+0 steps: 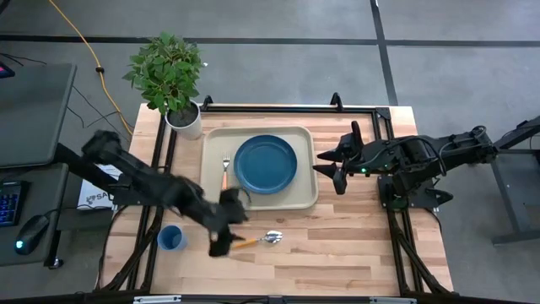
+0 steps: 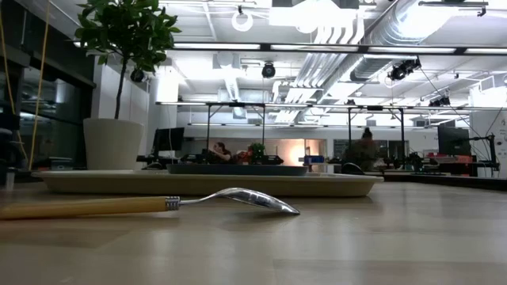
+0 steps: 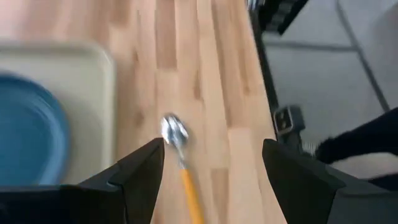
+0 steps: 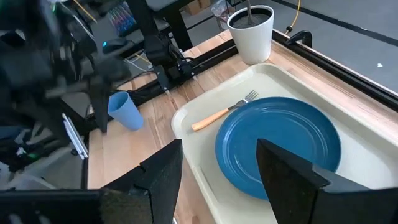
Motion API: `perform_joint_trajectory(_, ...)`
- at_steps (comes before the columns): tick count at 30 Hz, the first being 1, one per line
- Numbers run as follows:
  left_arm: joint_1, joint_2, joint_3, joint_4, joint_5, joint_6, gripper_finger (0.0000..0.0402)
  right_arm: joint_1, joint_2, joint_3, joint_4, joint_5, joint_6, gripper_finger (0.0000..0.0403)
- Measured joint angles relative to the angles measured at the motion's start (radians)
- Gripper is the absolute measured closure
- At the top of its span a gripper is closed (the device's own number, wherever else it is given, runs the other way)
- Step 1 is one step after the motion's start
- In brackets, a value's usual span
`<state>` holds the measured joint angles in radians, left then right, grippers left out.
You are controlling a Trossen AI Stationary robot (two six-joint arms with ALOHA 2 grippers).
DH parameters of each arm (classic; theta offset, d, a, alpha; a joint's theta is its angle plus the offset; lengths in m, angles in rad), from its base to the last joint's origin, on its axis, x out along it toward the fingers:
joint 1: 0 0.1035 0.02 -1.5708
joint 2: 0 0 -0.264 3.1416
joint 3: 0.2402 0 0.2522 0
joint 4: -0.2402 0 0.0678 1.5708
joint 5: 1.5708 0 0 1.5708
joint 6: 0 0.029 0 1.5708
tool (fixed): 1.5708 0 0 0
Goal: Pick and place plate/cup/fork/spoon on tray
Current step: Put the spoon on the left side of the fork on the serving tray
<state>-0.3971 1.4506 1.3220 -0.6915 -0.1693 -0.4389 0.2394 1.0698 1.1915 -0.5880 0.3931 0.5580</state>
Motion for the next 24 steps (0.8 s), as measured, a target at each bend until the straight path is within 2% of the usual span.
perform_joint_trajectory(5, -0.066, 0.185, 0.000, -0.009, -0.016, -0.155, 0.0149, 0.000, 0.000, 0.000, -0.053, -0.002, -0.040, 0.0206)
perform_joint_trajectory(14, -0.114, 0.449, 0.000, -0.016, -0.053, -0.306, 0.0149, 0.000, 0.000, 0.000, -0.168, 0.008, -0.043, 0.0206)
perform_joint_trajectory(24, -0.073, 0.554, 0.000, -0.020, -0.044, -0.404, 0.0150, 0.002, 0.000, 0.000, -0.168, 0.020, -0.042, 0.0206)
